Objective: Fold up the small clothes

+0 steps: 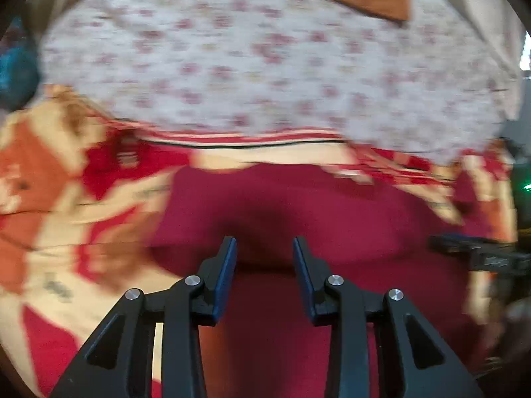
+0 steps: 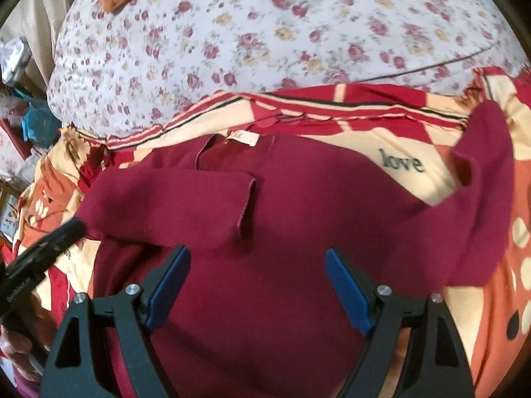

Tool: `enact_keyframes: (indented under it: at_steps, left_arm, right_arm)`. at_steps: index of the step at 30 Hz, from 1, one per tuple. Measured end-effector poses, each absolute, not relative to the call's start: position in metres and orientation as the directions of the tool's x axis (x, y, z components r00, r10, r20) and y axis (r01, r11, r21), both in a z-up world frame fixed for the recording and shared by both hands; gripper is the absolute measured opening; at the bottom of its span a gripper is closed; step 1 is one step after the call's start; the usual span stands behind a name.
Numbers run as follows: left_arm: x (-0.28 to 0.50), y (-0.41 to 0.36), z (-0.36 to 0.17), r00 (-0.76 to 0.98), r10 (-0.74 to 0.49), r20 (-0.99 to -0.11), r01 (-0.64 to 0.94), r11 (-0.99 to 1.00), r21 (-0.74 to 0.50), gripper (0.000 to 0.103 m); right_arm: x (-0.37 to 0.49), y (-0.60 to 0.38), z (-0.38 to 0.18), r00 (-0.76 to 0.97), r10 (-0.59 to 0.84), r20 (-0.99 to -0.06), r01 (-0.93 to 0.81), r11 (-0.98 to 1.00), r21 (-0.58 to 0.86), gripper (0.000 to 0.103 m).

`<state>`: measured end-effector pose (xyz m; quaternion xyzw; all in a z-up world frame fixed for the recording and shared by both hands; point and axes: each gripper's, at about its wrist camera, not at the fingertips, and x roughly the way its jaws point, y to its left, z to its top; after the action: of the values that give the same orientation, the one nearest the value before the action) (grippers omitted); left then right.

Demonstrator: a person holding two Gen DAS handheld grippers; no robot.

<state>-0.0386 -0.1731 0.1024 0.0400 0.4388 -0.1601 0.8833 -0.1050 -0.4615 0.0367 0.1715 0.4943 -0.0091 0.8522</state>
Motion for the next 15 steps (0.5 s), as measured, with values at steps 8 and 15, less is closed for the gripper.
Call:
enact_keyframes:
  at_steps: [8, 15]
  left_arm:
    - [-0.018, -0.12, 0.06, 0.533, -0.109, -0.839, 0.128, 0.991, -0.047, 0.013]
    - [-0.018, -0.113, 0.058, 0.529, -0.115, -0.84, 0.106, 0.992, -0.069, 0.013]
  right_arm:
    - [-0.046, -0.425, -0.006, 0.436, 0.161, -0.886, 0.097, 0.97, 0.224, 0.041]
    - [-0.067, -0.441, 0.028, 0.578, 0.162, -0.8, 0.093, 0.961, 0.262, 0.008]
